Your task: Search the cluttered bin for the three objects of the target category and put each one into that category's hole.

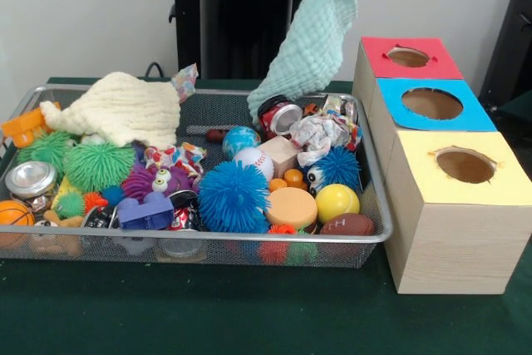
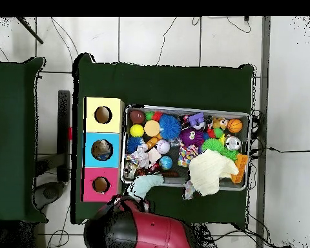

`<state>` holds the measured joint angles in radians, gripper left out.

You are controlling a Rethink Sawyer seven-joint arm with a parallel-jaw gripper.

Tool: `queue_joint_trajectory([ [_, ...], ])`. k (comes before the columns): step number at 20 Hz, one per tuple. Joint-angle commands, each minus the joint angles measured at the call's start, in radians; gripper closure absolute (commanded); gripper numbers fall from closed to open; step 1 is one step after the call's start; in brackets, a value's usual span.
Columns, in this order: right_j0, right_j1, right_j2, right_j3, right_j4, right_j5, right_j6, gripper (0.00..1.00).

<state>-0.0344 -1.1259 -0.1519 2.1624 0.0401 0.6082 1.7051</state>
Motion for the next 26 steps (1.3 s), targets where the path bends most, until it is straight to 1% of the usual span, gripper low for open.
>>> queue_joint_trajectory([
  [1, -0.058, 0.011, -0.001, -0.093, -0.028, 0.068, 0.1, 1.0],
  [3, -0.081, 0.002, 0.001, -0.136, -0.046, 0.098, 0.066, 1.0],
  [5, -0.116, 0.009, 0.02, -0.189, -0.06, 0.126, 0.016, 1.0],
  [7, -0.149, 0.019, 0.039, -0.235, -0.064, 0.181, -0.019, 1.0],
  [9, -0.176, 0.032, 0.06, -0.265, -0.057, 0.218, -0.031, 1.0],
  [11, -0.188, 0.048, 0.073, -0.292, -0.052, 0.242, -0.015, 1.0],
  [13, -0.198, 0.063, 0.084, -0.299, -0.043, 0.232, 0.004, 1.0],
  [16, -0.207, 0.089, 0.098, -0.278, -0.03, 0.157, 0.027, 1.0],
  [20, -0.23, 0.079, 0.121, -0.224, -0.007, 0.076, 0.008, 1.0],
  [21, -0.235, 0.075, 0.128, -0.214, -0.008, 0.067, 0.012, 0.0],
  [26, -0.223, 0.069, 0.114, -0.194, -0.023, 0.035, 0.036, 0.0],
])
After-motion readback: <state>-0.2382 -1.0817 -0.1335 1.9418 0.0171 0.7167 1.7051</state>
